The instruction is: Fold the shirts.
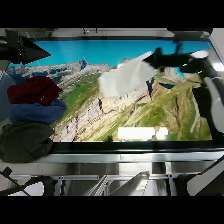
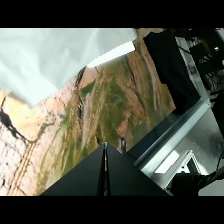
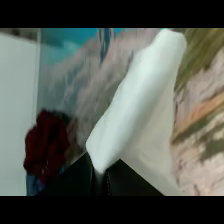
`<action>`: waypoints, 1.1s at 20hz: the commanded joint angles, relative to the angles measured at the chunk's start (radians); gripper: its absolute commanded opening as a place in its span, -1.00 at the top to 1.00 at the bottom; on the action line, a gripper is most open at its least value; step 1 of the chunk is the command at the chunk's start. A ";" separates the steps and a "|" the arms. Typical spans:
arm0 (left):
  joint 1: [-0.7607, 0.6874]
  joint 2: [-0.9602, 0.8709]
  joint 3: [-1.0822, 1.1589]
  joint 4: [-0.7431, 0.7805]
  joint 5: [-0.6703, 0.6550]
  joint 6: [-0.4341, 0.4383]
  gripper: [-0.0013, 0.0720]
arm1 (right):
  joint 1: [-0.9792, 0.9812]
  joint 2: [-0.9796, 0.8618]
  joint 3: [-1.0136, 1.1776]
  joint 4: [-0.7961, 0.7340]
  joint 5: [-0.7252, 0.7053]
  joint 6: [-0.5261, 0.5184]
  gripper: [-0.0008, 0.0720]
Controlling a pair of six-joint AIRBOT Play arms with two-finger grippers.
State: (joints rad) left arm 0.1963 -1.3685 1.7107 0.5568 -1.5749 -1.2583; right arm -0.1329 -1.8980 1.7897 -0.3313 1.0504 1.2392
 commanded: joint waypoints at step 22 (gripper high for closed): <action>-0.001 0.000 0.000 0.000 0.004 -0.026 0.96 | -0.824 0.244 0.069 -0.160 0.166 0.340 0.93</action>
State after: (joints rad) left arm 0.1963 -1.3685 1.7107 0.5568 -1.5715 -1.2819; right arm -0.9413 -1.6550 1.8584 -0.4873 1.1828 1.5745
